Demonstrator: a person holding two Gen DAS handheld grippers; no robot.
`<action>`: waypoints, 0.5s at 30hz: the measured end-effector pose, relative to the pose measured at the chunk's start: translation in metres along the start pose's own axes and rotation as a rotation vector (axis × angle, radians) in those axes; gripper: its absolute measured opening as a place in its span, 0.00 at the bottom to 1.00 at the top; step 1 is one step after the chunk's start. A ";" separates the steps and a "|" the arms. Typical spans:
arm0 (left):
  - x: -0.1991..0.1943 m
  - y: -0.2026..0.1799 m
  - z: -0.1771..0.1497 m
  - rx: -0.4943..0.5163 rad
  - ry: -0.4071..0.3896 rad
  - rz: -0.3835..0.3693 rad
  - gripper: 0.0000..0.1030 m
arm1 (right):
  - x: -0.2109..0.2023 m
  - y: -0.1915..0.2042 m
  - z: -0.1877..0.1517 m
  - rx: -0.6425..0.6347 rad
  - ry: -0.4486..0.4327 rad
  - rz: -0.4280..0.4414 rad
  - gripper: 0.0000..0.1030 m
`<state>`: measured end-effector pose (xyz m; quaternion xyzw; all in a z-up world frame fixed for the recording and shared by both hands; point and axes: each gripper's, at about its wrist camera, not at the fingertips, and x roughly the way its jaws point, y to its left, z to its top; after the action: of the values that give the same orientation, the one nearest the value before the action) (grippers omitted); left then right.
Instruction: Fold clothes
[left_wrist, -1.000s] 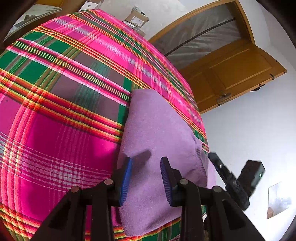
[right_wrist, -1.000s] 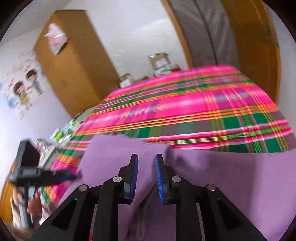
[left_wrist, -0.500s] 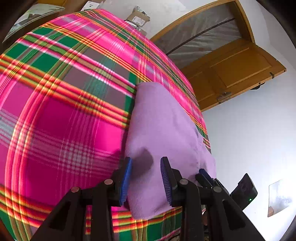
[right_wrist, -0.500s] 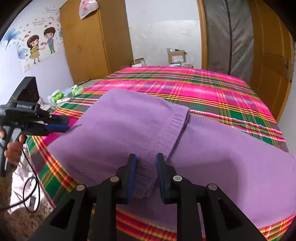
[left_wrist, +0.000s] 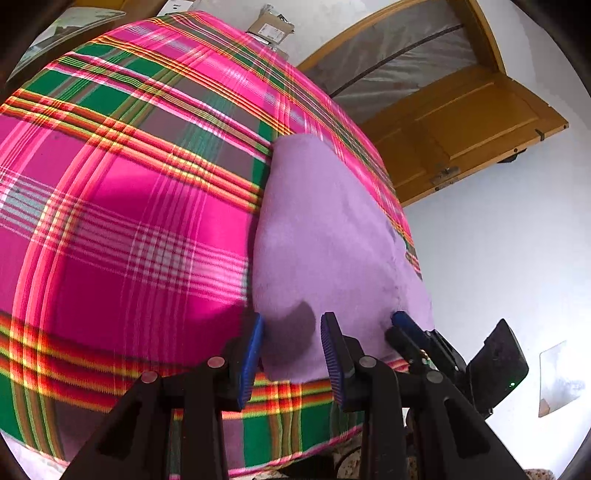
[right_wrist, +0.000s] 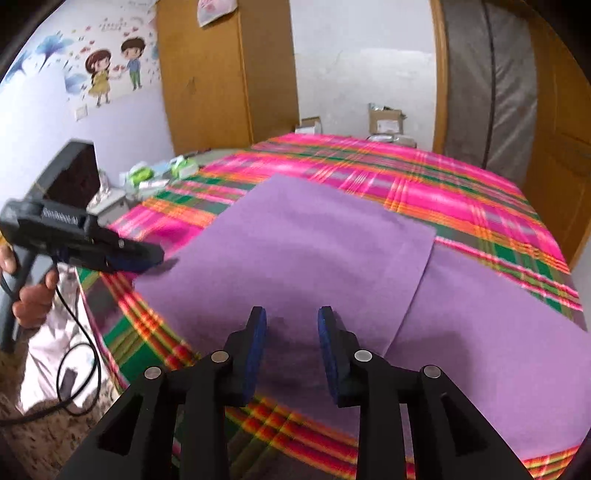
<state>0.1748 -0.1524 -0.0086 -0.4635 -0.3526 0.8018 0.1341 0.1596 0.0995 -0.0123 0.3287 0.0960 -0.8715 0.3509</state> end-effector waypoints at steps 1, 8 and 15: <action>0.000 0.000 -0.001 0.002 0.003 0.003 0.32 | 0.000 0.001 -0.003 0.000 0.001 0.001 0.29; -0.001 0.001 -0.010 0.036 0.022 0.026 0.31 | -0.002 0.009 -0.015 -0.035 0.017 -0.014 0.29; -0.008 0.004 -0.014 0.049 0.010 0.007 0.31 | -0.012 0.021 0.002 -0.066 -0.029 -0.022 0.29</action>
<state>0.1911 -0.1533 -0.0103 -0.4651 -0.3307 0.8084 0.1442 0.1789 0.0897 -0.0020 0.3031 0.1234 -0.8764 0.3534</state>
